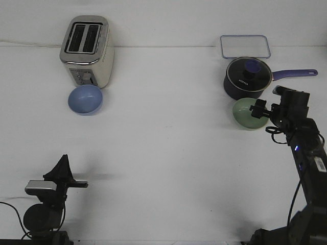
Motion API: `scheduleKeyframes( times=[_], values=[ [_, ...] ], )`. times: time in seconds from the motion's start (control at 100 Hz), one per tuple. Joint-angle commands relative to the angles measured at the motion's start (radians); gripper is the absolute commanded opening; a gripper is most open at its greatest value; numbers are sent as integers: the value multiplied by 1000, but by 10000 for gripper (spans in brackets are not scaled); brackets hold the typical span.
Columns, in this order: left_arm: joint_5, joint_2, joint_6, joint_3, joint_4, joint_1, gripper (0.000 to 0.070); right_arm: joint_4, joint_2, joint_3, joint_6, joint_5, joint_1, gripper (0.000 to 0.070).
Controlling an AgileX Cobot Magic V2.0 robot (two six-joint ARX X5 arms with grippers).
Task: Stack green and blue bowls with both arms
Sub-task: 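Reach the right gripper to the pale green bowl's rim and grasp it, then lift the green bowl with the right gripper and lower it nearer the robot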
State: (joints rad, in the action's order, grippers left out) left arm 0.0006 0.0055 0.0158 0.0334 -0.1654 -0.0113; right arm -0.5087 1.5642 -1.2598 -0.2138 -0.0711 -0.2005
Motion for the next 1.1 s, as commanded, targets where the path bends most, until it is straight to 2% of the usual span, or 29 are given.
scheduleKeyframes(
  times=[0.0, 0.44, 0.51, 0.57, 0.66, 0.81, 0.99, 1.09],
  values=[
    [1, -1, -3, -19, -13, -1, 13, 3, 66, -45, -1, -22, -15, 530],
    [1, -1, -3, -19, -13, -1, 13, 8, 290, -103, 2, -113, -42, 512],
    [1, -1, -3, -19, -13, -1, 13, 6, 306, -103, 2, -116, -42, 409],
    [1, -1, -3, -19, -13, -1, 13, 6, 319, -103, 3, -122, -42, 280],
    [1, -1, -3, -19, -13, -1, 13, 7, 321, -103, 7, -125, -42, 3],
    [1, -1, -3, -19, -13, -1, 13, 0, 314, -119, 10, -142, -42, 0],
    [1, -1, -3, -19, -13, -1, 13, -70, 226, -142, 40, -144, -44, 0],
    [1, -1, -3, -19, -13, -1, 13, -106, 145, -142, 41, -209, -44, 0]
  ],
)
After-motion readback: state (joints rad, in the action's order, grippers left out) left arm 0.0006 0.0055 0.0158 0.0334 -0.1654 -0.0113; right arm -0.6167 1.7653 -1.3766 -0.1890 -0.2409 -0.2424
